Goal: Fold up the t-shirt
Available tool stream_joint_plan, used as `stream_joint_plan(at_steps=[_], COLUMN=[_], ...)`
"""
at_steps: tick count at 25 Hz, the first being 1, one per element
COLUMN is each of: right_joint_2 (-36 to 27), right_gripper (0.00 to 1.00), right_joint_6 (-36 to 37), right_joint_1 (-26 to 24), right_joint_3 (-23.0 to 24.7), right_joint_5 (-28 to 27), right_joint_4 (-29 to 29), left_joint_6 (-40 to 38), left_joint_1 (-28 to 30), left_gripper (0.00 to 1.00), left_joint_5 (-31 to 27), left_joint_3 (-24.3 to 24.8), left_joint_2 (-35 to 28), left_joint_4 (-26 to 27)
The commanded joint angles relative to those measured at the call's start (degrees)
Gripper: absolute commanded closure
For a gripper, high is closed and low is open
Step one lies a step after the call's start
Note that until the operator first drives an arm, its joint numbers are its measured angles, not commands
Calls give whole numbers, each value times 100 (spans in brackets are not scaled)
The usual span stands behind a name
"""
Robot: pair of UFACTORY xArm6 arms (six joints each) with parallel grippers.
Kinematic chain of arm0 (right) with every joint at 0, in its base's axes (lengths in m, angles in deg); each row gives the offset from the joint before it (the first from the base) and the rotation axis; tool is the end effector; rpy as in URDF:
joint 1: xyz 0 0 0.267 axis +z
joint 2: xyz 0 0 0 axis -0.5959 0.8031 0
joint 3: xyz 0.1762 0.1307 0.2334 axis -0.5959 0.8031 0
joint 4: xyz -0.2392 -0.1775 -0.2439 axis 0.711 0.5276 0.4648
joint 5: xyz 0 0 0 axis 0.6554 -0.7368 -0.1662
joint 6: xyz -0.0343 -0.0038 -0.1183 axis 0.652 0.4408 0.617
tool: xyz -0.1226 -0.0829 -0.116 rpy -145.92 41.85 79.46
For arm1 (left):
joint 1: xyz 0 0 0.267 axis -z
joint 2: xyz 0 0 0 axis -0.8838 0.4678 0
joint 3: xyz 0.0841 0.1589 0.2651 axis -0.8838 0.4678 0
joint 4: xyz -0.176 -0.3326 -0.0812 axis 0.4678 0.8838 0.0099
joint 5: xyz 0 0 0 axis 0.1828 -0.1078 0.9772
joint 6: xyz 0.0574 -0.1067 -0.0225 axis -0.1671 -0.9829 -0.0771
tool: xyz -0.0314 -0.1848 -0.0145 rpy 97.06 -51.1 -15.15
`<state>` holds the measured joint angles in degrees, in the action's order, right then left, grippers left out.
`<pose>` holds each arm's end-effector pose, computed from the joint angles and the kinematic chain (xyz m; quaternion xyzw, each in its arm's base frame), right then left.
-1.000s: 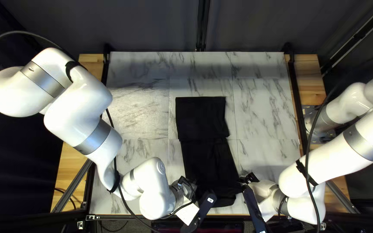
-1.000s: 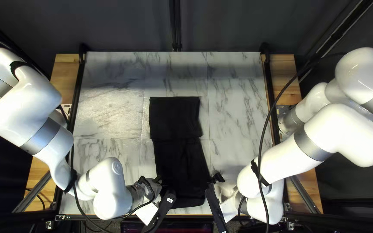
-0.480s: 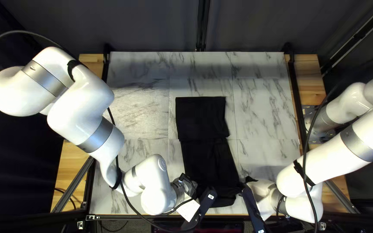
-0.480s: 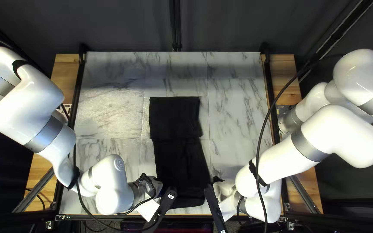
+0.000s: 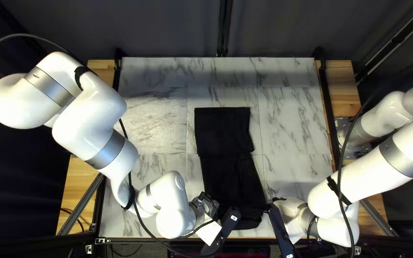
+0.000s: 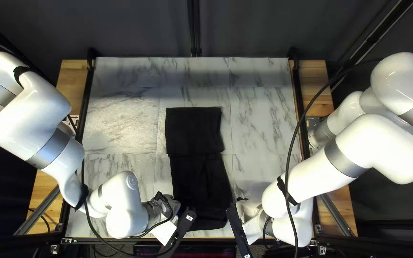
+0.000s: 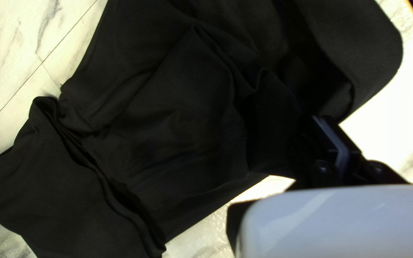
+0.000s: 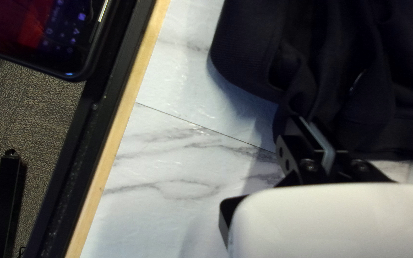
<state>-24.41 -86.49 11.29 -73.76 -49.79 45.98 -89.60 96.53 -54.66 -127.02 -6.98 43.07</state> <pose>0.4045 0.2959 0.0532 0.9291 0.2286 0.2299 0.1781 0.5266 -0.2876 0.0804 -0.9348 0.2897 -0.1594 0.1298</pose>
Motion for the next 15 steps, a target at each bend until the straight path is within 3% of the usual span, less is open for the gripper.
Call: stream_joint_plan(at_steps=[1, 4, 15], right_joint_2=[-333, -471, -471], right_gripper=[100, 100, 100], right_joint_6=[232, 352, 352], right_joint_1=[-123, -191, -191], right_joint_3=[181, 227, 227], right_joint_5=[-95, -148, -148], right_joint_4=[-74, -118, -118], left_joint_6=[-126, -269, -269], left_joint_1=[-139, -230, -230], left_gripper=[100, 100, 100], left_joint_5=[-59, 24, 24], left_joint_3=[448, 712, 712], left_joint_2=[-400, -570, -570], left_joint_4=[-94, -176, -176])
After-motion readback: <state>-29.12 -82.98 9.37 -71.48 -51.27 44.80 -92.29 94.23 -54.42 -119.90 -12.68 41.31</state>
